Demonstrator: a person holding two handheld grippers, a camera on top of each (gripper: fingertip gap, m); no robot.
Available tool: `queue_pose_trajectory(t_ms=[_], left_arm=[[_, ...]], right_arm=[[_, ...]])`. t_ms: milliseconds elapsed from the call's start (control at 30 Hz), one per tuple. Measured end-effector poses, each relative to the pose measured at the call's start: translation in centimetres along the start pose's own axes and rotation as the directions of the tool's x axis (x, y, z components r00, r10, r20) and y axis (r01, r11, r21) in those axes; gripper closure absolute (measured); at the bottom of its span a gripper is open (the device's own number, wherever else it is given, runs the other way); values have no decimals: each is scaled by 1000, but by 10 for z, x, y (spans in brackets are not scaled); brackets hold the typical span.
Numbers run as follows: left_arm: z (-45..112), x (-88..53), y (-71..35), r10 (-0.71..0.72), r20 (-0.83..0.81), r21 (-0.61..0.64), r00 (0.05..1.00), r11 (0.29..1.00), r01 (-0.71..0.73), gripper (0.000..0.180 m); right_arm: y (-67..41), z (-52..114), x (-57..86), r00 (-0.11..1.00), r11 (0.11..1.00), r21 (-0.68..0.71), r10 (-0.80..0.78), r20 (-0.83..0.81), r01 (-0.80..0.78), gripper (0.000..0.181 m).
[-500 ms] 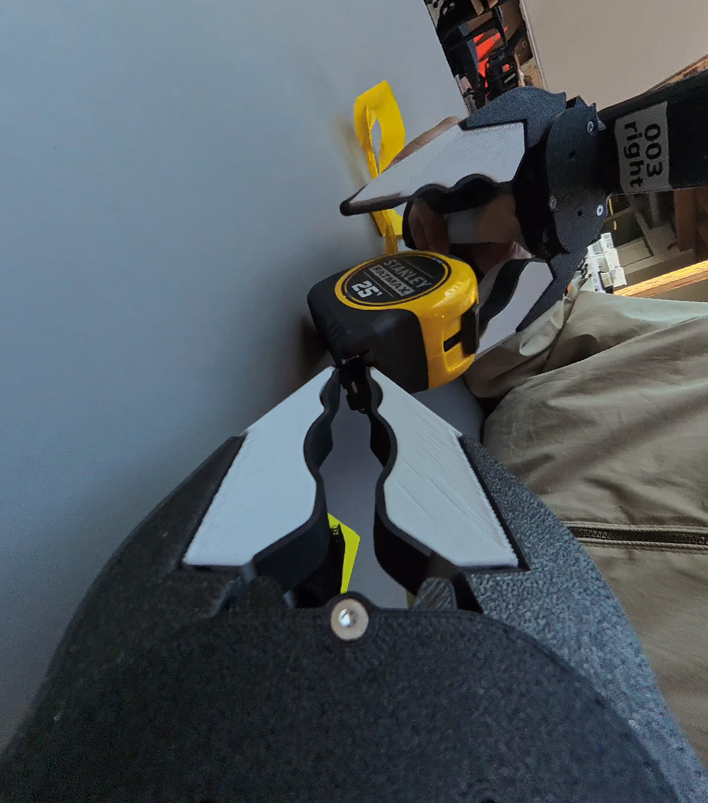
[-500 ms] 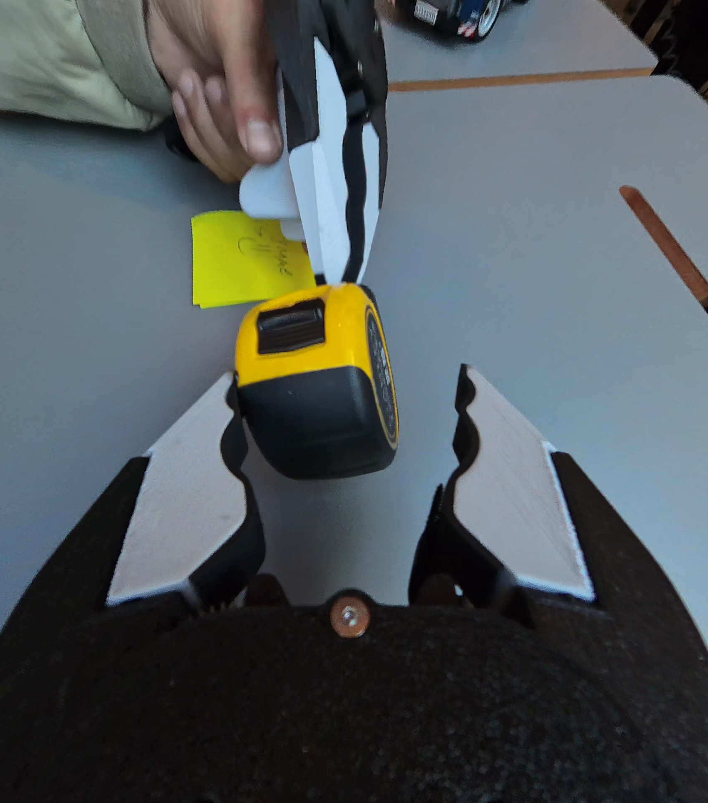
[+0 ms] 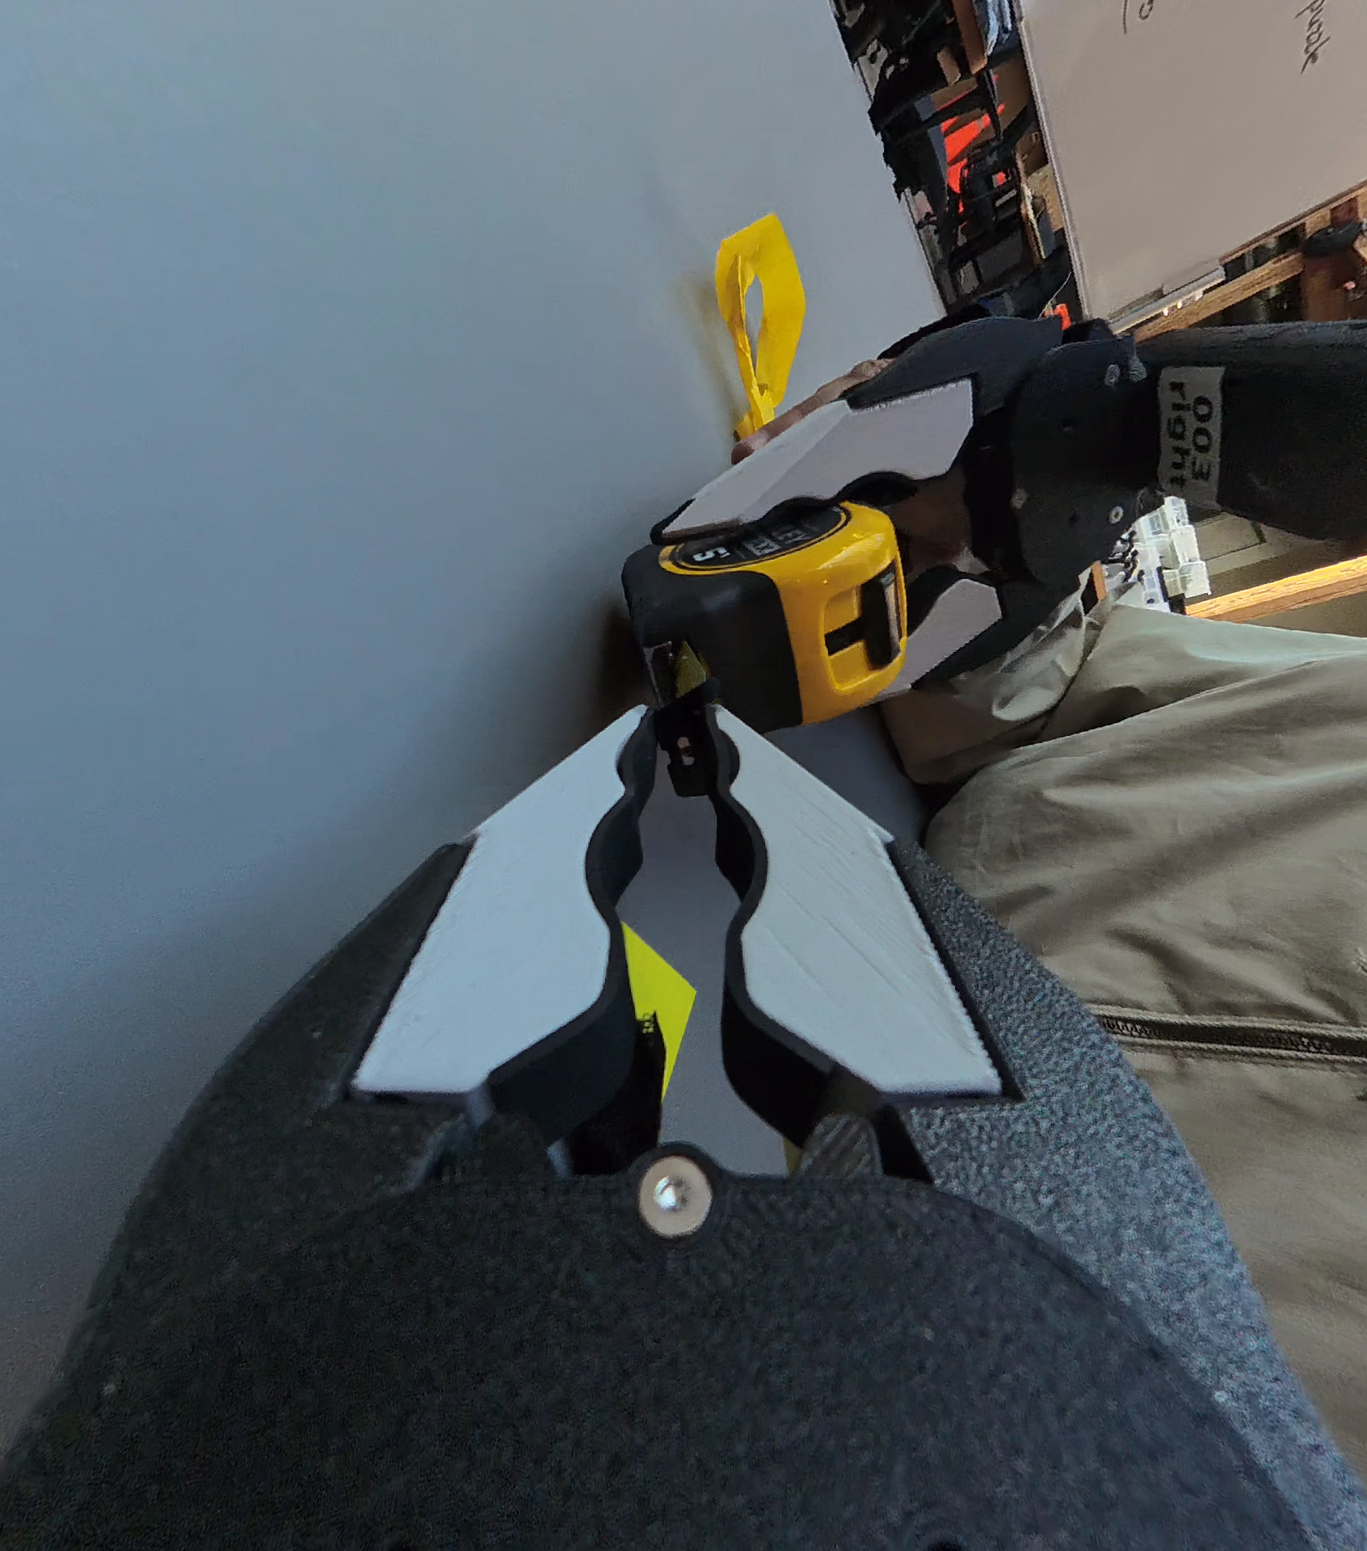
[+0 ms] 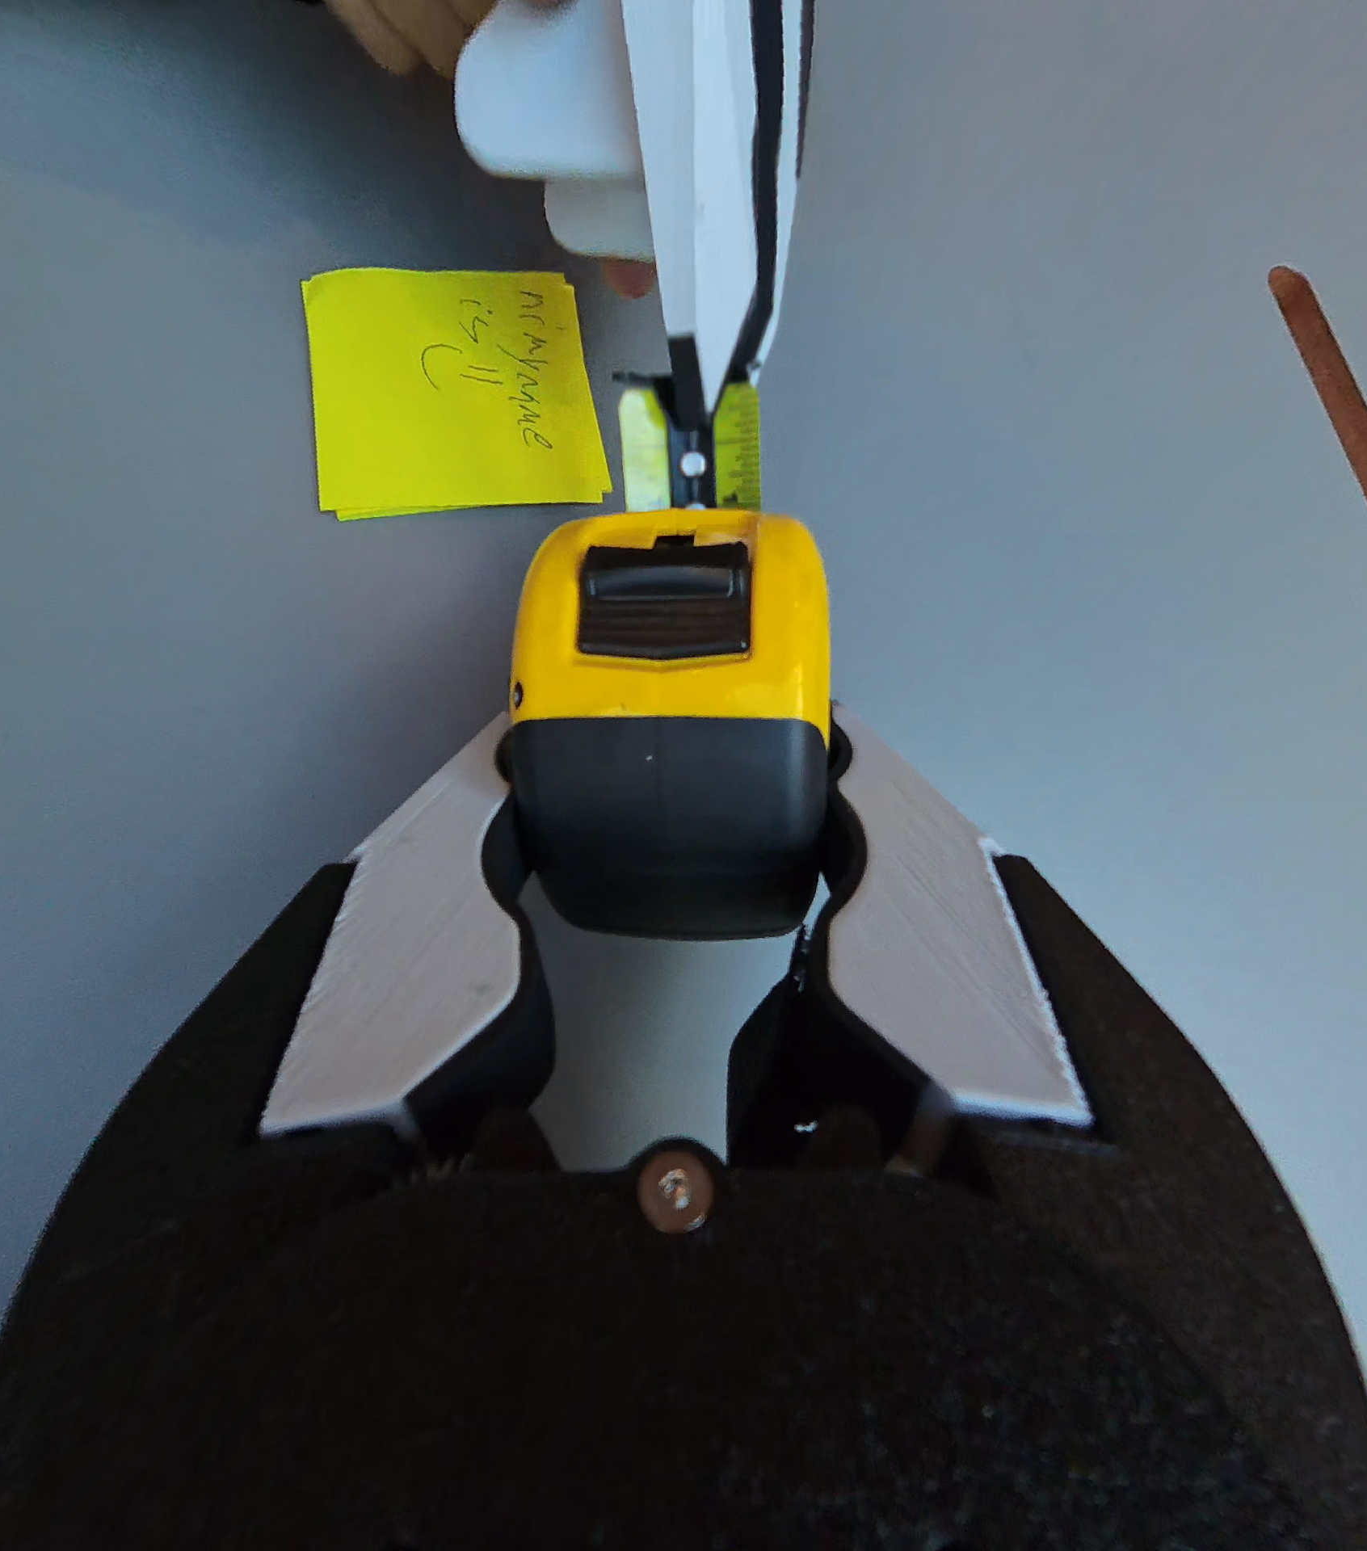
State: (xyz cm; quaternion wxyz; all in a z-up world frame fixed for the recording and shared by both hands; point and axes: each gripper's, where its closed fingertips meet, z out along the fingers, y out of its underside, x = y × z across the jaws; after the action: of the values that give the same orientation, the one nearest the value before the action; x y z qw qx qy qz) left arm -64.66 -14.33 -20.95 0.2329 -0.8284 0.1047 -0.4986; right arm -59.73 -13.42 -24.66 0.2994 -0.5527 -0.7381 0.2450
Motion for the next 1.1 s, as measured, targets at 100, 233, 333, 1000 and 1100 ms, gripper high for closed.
queue_pose_trajectory(t_ms=[100, 233, 333, 1000, 1100], left_arm=[[-21, 0, 7, 0, -24, -25, 1000, 1000, 0, 170], [-39, 8, 10, 22, -142, -147, 990, 988, -43, 170], [-31, 12, 22, 68, -207, -335, 976, 932, -136, 169], [8, -36, 24, 30, -448, -772, 894, 491, -403, 168], [16, -29, 29, 51, -484, -791, 873, 402, -462, 168]], right_arm=[[-1, 1, -4, 1000, 998, -55, 8, 17, -7, 116], [-14, -10, -26, 981, 970, -147, 194, 1, -192, 116], [-21, -16, -54, 919, 899, -192, 386, -74, -393, 116], [-27, -23, -124, 572, 515, -253, 774, -273, -819, 115], [-32, -21, -124, 557, 506, -235, 772, -306, -830, 115]])
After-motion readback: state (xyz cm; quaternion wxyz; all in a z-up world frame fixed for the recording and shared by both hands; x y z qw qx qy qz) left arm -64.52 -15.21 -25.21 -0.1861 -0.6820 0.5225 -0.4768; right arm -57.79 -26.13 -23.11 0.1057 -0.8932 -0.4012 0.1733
